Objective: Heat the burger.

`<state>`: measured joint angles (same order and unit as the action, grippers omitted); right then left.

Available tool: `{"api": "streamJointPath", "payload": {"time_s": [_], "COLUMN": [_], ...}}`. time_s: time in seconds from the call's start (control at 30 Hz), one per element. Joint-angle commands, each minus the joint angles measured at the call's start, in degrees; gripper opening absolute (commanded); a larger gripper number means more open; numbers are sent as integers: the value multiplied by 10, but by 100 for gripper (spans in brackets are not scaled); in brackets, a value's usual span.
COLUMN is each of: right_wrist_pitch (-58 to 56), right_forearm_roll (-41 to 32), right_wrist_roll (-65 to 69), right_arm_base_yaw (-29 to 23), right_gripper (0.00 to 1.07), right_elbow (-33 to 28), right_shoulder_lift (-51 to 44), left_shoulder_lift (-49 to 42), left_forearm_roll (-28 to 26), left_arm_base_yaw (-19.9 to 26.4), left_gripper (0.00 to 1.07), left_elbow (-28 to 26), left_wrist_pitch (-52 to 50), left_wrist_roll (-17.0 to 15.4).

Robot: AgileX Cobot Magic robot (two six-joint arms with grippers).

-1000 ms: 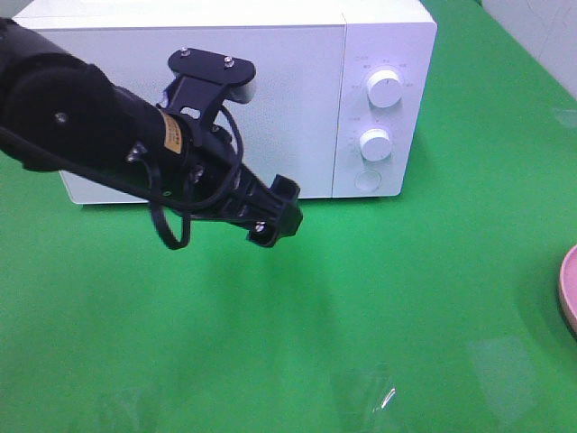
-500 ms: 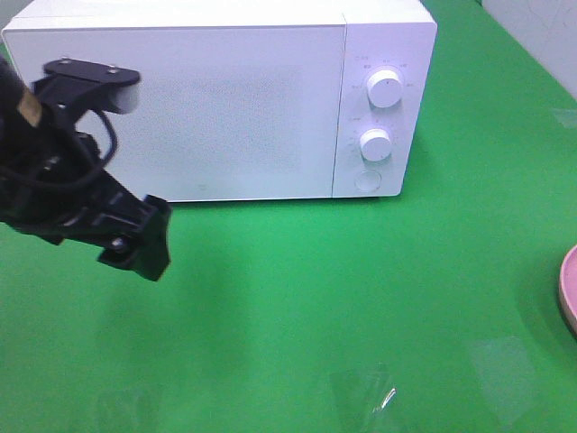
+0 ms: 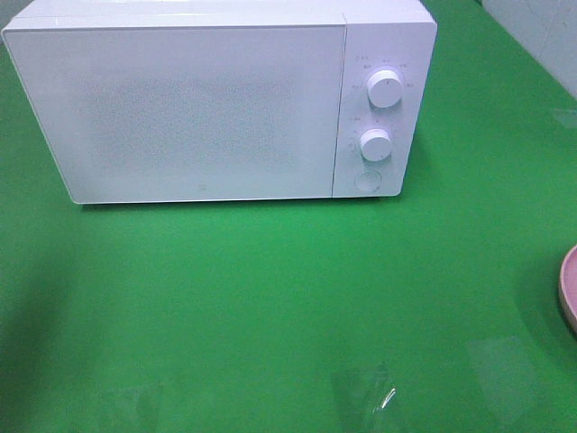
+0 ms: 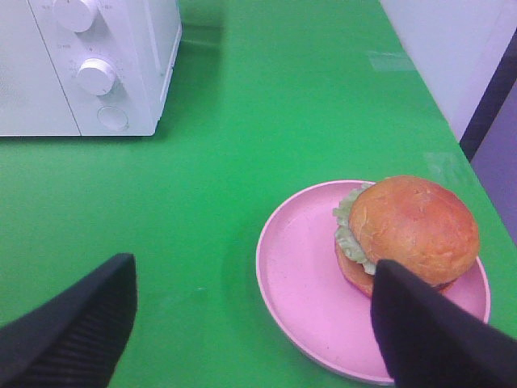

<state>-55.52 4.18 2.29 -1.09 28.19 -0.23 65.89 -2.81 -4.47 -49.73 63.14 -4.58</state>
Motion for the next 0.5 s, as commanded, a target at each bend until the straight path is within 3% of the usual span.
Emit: {"api": "streamJointPath", "payload": {"time_s": [0.03,0.23,0.3,0.5], "right_wrist_pitch": [4,4,4,4], "right_forearm_roll": [-1,-1,-1,-1], "right_wrist_roll": [1,1,1,1], "right_arm_base_yaw": [2,2,2,2], "right_gripper": [76,76,76,76], "right_elbow": [-1,-1,-1,-1], "right_shoulder_lift": [-15,-15,-15,-15], "left_shoulder_lift": [-43,-148,-214,-299], "left_forearm_roll": [-7,-3,-3,-3], "left_arm_base_yaw": [13,13,13,13], "left_gripper": [99,99,99,99], "left_elbow": [23,94,140,192], "left_wrist_pitch": [7,-7,-28,-33], "left_wrist_roll": [3,14,16,16]}}
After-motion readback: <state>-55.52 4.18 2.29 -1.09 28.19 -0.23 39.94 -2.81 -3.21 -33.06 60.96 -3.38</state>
